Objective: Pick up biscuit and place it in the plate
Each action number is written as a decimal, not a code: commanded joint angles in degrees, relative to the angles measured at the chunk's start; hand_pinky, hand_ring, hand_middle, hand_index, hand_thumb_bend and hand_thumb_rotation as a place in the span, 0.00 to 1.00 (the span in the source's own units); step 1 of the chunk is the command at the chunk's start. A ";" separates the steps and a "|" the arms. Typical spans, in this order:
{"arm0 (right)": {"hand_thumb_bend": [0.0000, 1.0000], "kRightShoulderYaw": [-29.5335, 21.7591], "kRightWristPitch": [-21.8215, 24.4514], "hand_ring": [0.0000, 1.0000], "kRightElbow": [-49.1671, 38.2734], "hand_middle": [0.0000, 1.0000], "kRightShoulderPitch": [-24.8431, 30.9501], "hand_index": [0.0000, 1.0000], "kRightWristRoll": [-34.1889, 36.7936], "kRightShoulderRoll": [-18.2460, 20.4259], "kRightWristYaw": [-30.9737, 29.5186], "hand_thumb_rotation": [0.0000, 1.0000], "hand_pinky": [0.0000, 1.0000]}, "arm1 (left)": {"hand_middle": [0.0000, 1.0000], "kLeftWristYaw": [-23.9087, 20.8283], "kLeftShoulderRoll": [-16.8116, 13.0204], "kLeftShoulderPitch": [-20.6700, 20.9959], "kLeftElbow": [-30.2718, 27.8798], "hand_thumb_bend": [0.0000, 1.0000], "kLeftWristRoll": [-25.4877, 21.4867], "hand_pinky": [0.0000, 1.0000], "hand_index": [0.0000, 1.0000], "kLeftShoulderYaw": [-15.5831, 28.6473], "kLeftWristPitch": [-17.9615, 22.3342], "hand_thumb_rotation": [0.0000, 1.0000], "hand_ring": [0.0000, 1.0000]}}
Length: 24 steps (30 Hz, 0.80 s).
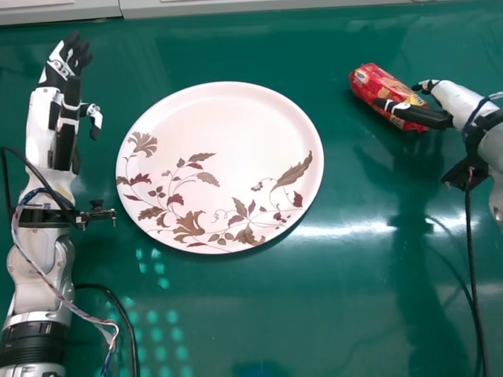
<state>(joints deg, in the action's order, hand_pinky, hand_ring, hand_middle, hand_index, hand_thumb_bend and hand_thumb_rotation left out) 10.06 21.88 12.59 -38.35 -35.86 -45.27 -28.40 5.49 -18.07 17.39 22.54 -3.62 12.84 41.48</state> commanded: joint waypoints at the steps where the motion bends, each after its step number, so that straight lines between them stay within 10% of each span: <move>1: 1.00 1.76 -0.03 1.00 2.52 1.00 0.23 1.00 -0.76 -0.20 -0.92 0.58 0.87 | 0.98 0.19 1.34 -4.09 1.92 1.00 0.14 0.00 0.99 -0.36 0.03 0.70 1.00; 24: 1.00 9.10 -2.90 1.00 14.27 1.00 -5.70 1.00 -6.11 1.18 -1.96 0.57 0.96 | 0.99 0.44 1.20 -3.70 2.36 1.00 0.49 0.00 1.00 -0.20 0.88 0.71 1.00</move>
<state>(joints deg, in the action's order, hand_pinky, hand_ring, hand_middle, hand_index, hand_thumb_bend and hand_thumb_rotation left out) 17.59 19.28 24.73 -45.99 -42.11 -44.67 -28.29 6.11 -18.14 17.26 22.33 -3.59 12.84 41.57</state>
